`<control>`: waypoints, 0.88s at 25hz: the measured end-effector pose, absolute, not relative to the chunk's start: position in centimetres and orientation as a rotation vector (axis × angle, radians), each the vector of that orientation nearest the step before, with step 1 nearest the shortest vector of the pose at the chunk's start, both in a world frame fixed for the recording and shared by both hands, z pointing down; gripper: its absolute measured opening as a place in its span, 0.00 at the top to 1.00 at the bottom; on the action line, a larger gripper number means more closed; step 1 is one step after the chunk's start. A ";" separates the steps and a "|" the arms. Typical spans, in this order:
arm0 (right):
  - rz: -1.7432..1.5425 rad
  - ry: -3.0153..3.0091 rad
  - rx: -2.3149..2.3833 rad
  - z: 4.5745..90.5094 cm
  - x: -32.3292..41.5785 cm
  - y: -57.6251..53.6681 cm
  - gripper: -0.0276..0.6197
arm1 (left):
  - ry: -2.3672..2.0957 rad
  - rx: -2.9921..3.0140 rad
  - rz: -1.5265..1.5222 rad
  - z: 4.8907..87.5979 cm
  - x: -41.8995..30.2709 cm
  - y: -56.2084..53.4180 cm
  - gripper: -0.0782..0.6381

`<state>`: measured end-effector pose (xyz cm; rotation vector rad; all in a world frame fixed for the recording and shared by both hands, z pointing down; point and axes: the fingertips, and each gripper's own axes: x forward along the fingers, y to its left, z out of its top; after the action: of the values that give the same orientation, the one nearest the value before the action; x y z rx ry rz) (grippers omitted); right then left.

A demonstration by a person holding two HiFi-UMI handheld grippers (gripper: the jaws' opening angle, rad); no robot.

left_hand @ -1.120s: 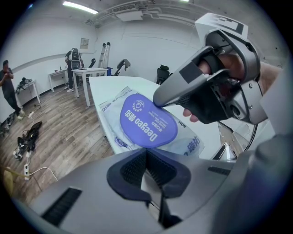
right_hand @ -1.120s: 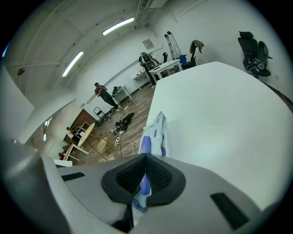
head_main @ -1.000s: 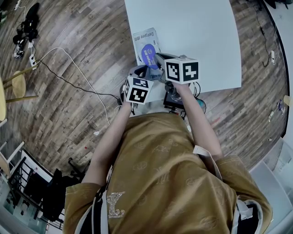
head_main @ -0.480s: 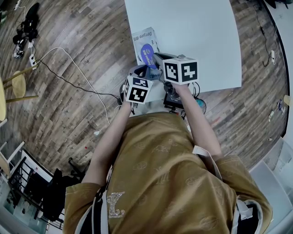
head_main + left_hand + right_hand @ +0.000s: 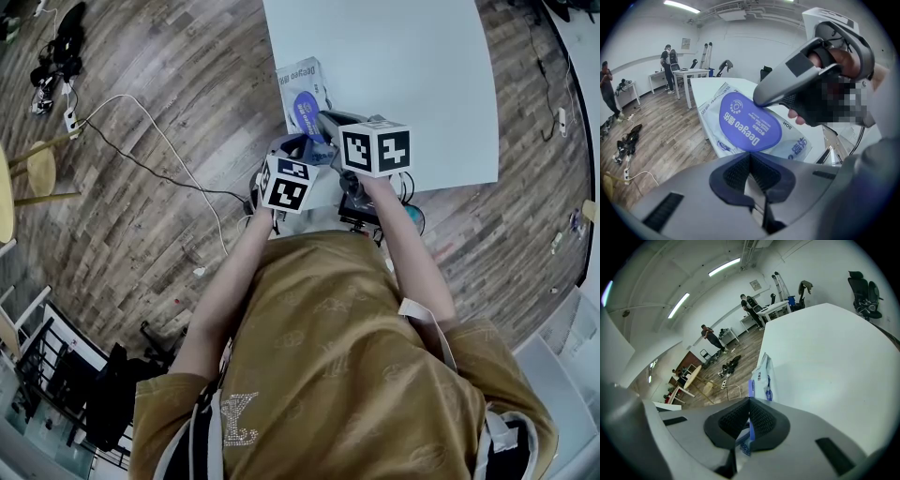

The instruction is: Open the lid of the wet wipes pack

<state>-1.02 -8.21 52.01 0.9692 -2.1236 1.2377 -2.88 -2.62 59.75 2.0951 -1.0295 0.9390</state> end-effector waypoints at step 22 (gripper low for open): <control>1.223 -2.118 0.967 52.2 -0.9 -8.3 0.95 | -1.034 2.108 0.948 59.8 -2.8 -2.7 0.88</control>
<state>-0.89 -8.33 52.20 0.9672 -2.1175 1.2230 -2.83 -2.66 59.79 2.1076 -1.0338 0.9477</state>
